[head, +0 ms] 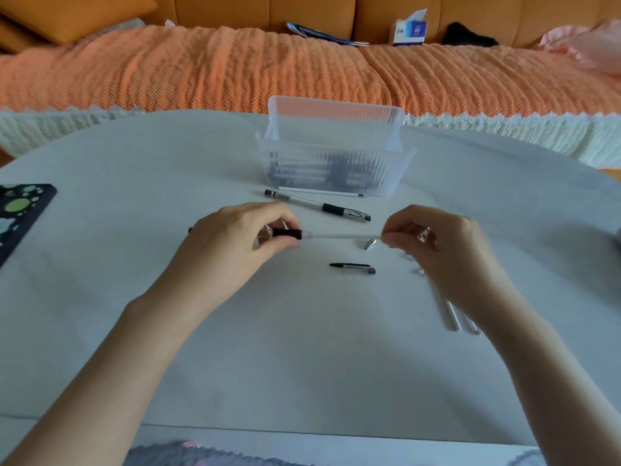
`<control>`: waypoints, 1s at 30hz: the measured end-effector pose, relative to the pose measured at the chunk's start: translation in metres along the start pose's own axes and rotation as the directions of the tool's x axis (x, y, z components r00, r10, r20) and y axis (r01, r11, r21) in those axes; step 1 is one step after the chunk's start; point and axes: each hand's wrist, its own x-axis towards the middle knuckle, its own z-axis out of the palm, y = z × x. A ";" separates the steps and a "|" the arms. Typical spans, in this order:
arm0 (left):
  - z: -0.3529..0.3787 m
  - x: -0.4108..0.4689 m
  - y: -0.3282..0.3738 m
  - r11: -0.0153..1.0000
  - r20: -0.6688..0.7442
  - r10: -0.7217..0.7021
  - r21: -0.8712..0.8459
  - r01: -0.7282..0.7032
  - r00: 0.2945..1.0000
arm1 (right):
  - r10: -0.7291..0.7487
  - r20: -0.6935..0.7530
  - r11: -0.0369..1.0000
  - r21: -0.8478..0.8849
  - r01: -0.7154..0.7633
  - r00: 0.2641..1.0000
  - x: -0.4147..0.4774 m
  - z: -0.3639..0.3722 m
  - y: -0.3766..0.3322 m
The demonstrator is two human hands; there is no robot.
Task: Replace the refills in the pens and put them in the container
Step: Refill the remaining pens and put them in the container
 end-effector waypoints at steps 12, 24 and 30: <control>0.015 -0.006 0.017 0.991 0.058 0.128 -0.049 -0.125 0.990 | 0.029 0.119 0.922 0.380 -0.072 0.992 -0.007 0.028 -0.017; 0.018 -0.007 0.025 0.995 -0.010 0.099 -0.030 -0.099 0.995 | 0.000 0.106 0.971 0.237 -0.025 0.994 -0.009 0.028 -0.020; 0.016 -0.005 0.025 0.996 0.052 0.000 -0.091 0.004 0.999 | -0.095 0.025 0.978 0.188 0.088 0.995 -0.008 0.024 -0.016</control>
